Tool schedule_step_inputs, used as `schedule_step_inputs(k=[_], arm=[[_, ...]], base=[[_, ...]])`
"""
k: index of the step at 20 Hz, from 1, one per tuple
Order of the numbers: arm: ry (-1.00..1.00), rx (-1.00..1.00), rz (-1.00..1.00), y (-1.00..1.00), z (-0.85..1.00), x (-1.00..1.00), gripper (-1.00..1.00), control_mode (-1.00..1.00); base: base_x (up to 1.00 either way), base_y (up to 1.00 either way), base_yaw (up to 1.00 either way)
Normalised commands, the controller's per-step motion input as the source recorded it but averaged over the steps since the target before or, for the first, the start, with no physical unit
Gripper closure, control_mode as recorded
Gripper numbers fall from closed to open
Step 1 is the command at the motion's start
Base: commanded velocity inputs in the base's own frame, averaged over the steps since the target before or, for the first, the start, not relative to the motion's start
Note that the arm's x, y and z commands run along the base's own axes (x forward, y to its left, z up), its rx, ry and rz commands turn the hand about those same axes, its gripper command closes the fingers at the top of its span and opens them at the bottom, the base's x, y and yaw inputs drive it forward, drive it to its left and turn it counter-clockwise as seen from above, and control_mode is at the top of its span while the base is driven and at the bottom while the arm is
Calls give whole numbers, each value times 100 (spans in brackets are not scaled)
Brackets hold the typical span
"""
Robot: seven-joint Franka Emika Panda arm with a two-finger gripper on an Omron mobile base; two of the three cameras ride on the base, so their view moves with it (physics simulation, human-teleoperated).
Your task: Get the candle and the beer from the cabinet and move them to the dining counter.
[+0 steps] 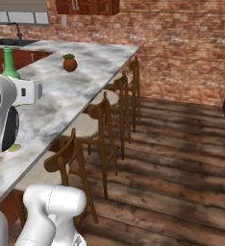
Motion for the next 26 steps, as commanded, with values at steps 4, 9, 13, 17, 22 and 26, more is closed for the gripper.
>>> schedule_step_inputs(k=[4, 9, 13, 17, 22, 26], arm=[[0, 0, 0, 0, 0, 0, 100, 100], [0, 0, 0, 0, 0, 0, 100, 100], [0, 0, 0, 0, 0, 0, 100, 100], [0, 0, 0, 0, 0, 0, 100, 100], [0, 0, 0, 0, 0, 0, 100, 100], [0, 0, 0, 0, 0, 0, 100, 100]], base=[[33, -43, 29], [23, -51, 24], [16, -55, 23], [17, -47, 33], [20, -44, 34], [23, -47, 30]])
